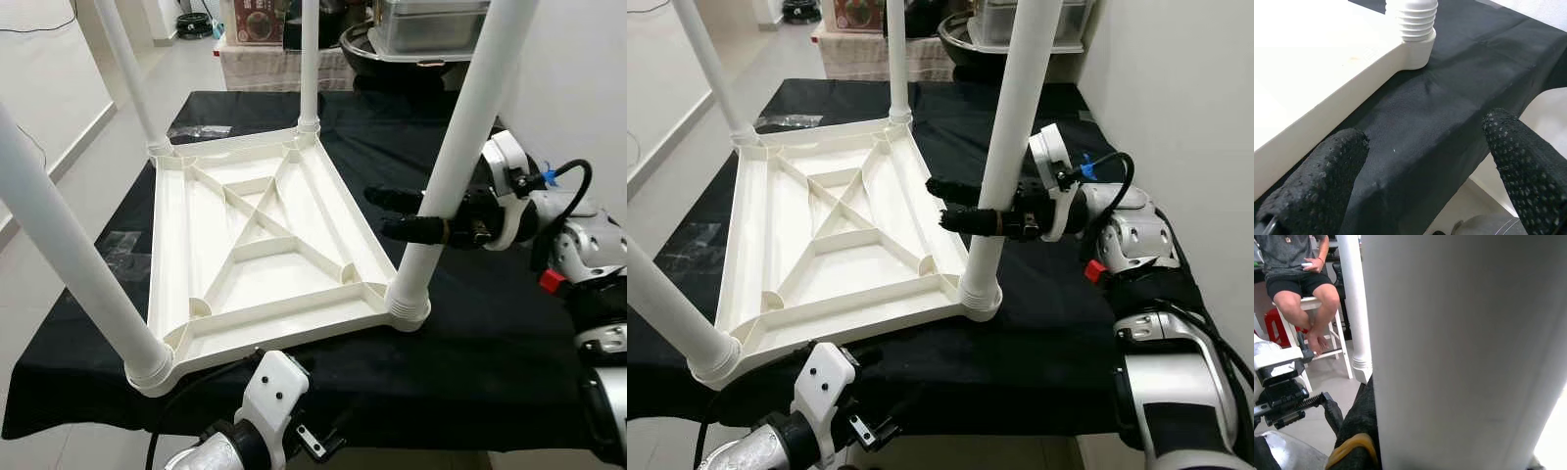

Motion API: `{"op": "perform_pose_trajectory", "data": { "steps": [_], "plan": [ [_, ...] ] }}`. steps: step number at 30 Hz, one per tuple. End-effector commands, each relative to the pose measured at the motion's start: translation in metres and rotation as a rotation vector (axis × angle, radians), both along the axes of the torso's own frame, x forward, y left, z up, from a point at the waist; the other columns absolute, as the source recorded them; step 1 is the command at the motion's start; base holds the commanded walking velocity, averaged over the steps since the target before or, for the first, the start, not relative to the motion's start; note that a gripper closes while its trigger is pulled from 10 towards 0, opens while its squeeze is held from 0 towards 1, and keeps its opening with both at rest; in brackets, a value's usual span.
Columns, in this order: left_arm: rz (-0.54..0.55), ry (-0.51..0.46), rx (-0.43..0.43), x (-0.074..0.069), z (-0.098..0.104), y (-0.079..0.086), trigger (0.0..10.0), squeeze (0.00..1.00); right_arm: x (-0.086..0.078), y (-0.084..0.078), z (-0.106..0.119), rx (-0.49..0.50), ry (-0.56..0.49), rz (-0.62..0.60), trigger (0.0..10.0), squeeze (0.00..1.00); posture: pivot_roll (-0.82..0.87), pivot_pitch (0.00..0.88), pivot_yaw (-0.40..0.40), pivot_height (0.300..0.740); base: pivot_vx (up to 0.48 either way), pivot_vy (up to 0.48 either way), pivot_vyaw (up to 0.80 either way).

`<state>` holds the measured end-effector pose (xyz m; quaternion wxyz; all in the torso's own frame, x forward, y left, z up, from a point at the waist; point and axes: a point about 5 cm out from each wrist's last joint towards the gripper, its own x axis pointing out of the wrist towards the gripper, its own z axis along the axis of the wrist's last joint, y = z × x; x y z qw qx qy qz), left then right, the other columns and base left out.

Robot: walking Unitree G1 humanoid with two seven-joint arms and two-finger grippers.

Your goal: Building children table

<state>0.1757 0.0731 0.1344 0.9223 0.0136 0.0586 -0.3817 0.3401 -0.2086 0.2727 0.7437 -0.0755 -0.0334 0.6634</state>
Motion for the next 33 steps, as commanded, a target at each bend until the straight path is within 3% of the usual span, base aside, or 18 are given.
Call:
{"op": "perform_pose_trajectory", "data": {
  "steps": [1, 18, 33],
  "plan": [
    [-0.011, 0.002, 0.012, -0.002, 0.0, 0.001, 10.0, 0.0, 0.0, -0.001, -0.01, -0.047, 0.035, 0.009, 10.0, 0.0, 0.12, 0.164, 0.021, 0.74, 0.0, 0.0, 0.0],
    [-0.015, -0.005, 0.018, -0.001, 0.001, 0.0, 10.0, 0.0, -0.001, -0.005, -0.012, -0.089, 0.013, -0.005, 10.0, 0.0, 0.12, 0.165, 0.019, 0.74, 0.0, 0.0, 0.0],
    [-0.012, -0.011, 0.013, 0.001, 0.001, -0.002, 10.0, 0.0, 0.014, -0.008, -0.036, -0.067, 0.022, -0.296, 10.0, 0.0, 0.11, 0.165, 0.017, 0.74, 0.0, 0.0, 0.0]
  ]
}}
